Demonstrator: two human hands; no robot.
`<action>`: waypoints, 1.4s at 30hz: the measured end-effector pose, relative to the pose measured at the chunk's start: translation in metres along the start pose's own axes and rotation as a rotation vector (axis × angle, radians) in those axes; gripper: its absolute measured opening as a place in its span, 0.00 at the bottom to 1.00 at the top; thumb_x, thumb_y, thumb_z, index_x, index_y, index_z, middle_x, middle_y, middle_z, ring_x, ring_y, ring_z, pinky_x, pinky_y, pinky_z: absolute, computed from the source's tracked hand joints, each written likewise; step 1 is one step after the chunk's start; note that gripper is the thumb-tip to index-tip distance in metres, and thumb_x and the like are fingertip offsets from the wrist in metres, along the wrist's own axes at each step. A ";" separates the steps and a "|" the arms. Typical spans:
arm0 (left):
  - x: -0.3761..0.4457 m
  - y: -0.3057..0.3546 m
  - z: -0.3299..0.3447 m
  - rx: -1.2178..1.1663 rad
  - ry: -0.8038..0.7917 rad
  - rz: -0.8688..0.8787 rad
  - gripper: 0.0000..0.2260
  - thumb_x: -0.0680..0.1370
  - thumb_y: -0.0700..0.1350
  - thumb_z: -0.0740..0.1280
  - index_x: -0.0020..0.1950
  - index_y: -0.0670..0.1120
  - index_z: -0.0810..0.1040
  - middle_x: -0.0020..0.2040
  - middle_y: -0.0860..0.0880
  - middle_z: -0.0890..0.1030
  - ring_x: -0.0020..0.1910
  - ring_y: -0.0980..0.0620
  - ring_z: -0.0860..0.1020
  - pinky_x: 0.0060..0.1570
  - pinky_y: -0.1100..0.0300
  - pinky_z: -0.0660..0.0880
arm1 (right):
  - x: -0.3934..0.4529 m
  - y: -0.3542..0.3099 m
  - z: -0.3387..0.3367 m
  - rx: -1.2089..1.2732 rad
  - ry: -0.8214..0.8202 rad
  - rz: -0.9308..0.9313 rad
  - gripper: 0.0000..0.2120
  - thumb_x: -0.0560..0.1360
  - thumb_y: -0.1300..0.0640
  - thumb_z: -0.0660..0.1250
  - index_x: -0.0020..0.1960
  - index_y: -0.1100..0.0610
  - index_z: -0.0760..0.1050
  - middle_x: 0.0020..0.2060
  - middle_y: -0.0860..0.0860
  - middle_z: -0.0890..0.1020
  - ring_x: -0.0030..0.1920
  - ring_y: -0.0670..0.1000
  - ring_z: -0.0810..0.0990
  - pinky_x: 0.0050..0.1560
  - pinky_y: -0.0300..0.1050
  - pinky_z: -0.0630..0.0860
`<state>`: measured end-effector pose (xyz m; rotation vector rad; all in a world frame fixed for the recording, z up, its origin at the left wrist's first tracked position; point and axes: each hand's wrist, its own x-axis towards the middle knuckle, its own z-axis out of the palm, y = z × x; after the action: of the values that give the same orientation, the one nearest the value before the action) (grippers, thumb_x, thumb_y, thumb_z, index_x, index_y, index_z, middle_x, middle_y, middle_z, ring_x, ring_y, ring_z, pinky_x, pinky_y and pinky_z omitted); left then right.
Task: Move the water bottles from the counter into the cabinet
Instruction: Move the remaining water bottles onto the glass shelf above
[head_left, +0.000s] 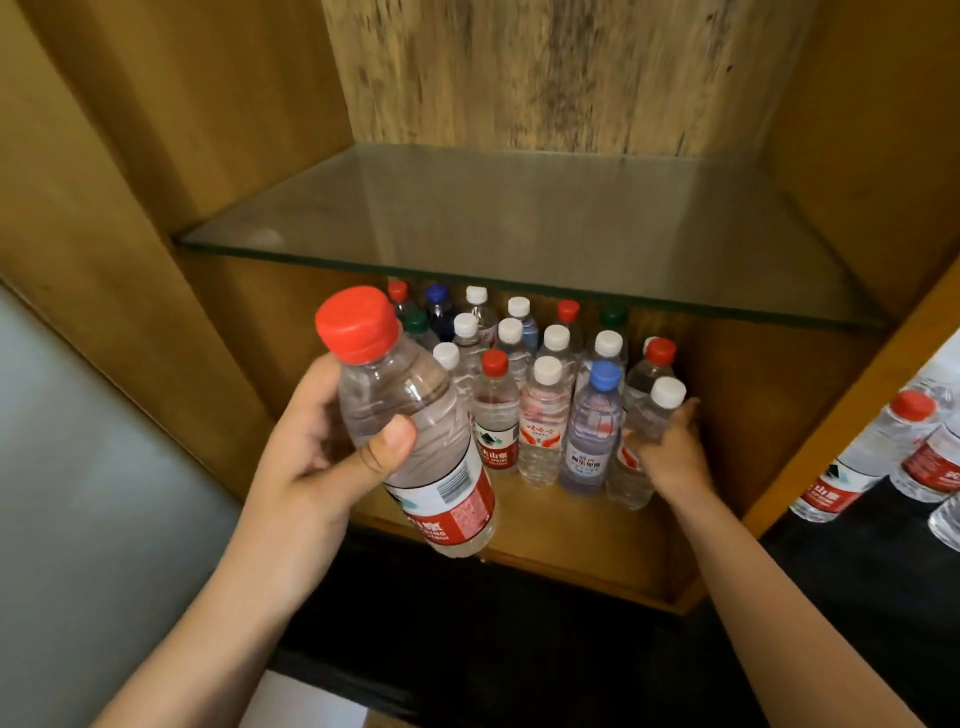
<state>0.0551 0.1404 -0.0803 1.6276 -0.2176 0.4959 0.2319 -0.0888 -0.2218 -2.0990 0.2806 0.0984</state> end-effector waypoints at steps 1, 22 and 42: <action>0.004 0.007 -0.004 -0.014 0.007 0.023 0.14 0.68 0.41 0.68 0.54 0.48 0.76 0.48 0.55 0.82 0.50 0.56 0.79 0.49 0.66 0.76 | -0.011 -0.004 -0.005 -0.056 -0.068 -0.003 0.40 0.75 0.55 0.66 0.76 0.55 0.43 0.76 0.57 0.52 0.73 0.58 0.58 0.69 0.56 0.61; 0.144 0.086 -0.035 -0.113 -0.056 0.310 0.06 0.72 0.49 0.62 0.46 0.49 0.76 0.34 0.59 0.82 0.34 0.65 0.78 0.35 0.74 0.72 | -0.134 -0.227 -0.090 0.099 -0.381 -0.843 0.28 0.59 0.32 0.67 0.58 0.37 0.75 0.47 0.43 0.84 0.46 0.42 0.82 0.45 0.38 0.80; 0.188 -0.009 -0.080 0.864 0.204 -0.036 0.27 0.74 0.65 0.54 0.71 0.60 0.58 0.70 0.60 0.67 0.67 0.60 0.66 0.63 0.57 0.66 | -0.010 -0.375 0.042 0.459 -0.367 -0.672 0.32 0.62 0.68 0.75 0.63 0.58 0.67 0.53 0.55 0.81 0.52 0.53 0.82 0.52 0.47 0.78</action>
<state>0.2109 0.2478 -0.0019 2.3876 0.2170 0.7866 0.3139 0.1344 0.0715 -1.5825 -0.5736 0.0120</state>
